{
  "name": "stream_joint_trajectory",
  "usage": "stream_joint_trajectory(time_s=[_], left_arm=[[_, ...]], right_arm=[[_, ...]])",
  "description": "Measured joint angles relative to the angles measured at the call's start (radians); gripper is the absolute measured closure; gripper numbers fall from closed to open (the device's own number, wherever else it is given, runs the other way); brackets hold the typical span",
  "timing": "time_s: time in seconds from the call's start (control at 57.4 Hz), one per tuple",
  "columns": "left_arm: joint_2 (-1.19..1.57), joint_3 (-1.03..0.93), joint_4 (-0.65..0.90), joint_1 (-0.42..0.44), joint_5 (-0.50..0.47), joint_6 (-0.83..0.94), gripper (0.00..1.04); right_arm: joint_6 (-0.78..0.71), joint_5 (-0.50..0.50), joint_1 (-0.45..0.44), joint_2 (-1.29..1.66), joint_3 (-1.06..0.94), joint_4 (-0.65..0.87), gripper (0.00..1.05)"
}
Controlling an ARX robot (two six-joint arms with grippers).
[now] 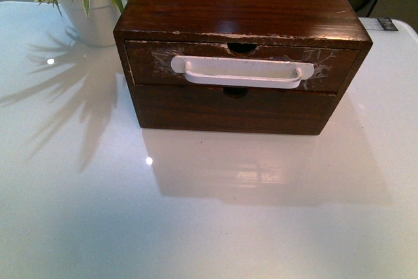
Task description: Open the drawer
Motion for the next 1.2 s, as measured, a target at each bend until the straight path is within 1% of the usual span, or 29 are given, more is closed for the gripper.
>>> stream_joint_trajectory(time_s=[0.54, 0.574, 0.592, 0.627, 0.662, 0.731, 0.853, 0.888, 0.923, 0.957, 0.975, 1.027, 1.062, 1.079, 1.149, 1.184, 1.201], left_arm=[[0.000, 0.000, 0.000, 0.000, 0.001, 0.000, 0.08], [0.018, 0.013, -0.043, 0.012, 0.047, -0.026, 0.08], [0.040, 0.033, -0.100, 0.023, 0.095, -0.050, 0.08], [0.101, 0.073, -0.203, 0.038, 0.160, -0.092, 0.08], [0.136, 0.089, -0.258, 0.040, 0.188, -0.123, 0.08], [0.166, 0.093, -0.303, 0.039, 0.200, -0.171, 0.08], [0.174, 0.109, -0.305, 0.026, 0.201, -0.196, 0.08], [0.182, 0.113, -0.297, 0.019, 0.203, -0.199, 0.08], [0.202, 0.117, -0.277, 0.010, 0.207, -0.199, 0.08], [0.223, 0.120, -0.258, 0.000, 0.207, -0.197, 0.08], [0.240, 0.122, -0.241, -0.006, 0.210, -0.194, 0.08], [0.291, 0.129, -0.193, -0.029, 0.213, -0.177, 0.08], [0.328, 0.134, -0.157, -0.047, 0.213, -0.164, 0.08], [0.355, 0.138, -0.130, -0.059, 0.213, -0.149, 0.08], [0.448, 0.149, -0.040, -0.100, 0.225, -0.109, 0.08], [0.540, 0.163, 0.045, -0.132, 0.232, -0.069, 0.08], [0.580, 0.170, 0.080, -0.145, 0.236, -0.052, 0.08]], right_arm=[[0.000, 0.000, 0.000, 0.000, 0.000, 0.000, 0.09], [0.000, 0.000, 0.000, 0.000, 0.000, 0.000, 0.09], [0.000, 0.001, 0.000, 0.000, 0.000, 0.000, 0.09], [0.000, 0.000, 0.000, 0.000, 0.000, 0.000, 0.09], [0.000, -0.001, 0.000, 0.000, 0.000, 0.000, 0.09], [0.000, 0.000, 0.000, 0.000, 0.000, 0.000, 0.09], [0.000, 0.001, 0.000, 0.000, 0.000, 0.000, 0.09], [0.011, 0.064, 0.016, 0.013, 0.005, -0.024, 0.09], [0.015, 0.175, 0.041, 0.055, 0.025, -0.069, 0.09], [0.010, 0.226, 0.036, 0.099, 0.030, -0.068, 0.09], [0.006, 0.231, 0.026, 0.130, 0.033, -0.059, 0.09], [-0.015, 0.209, -0.002, 0.190, 0.037, -0.023, 0.09], [-0.045, 0.161, -0.032, 0.248, 0.045, 0.020, 0.09], [-0.055, 0.156, -0.039, 0.264, 0.048, 0.034, 0.09], [-0.140, 0.062, -0.087, 0.379, 0.071, 0.133, 0.09], [-0.204, -0.006, -0.119, 0.471, 0.096, 0.197, 0.09], [-0.218, -0.021, -0.125, 0.491, 0.101, 0.212, 0.09]])
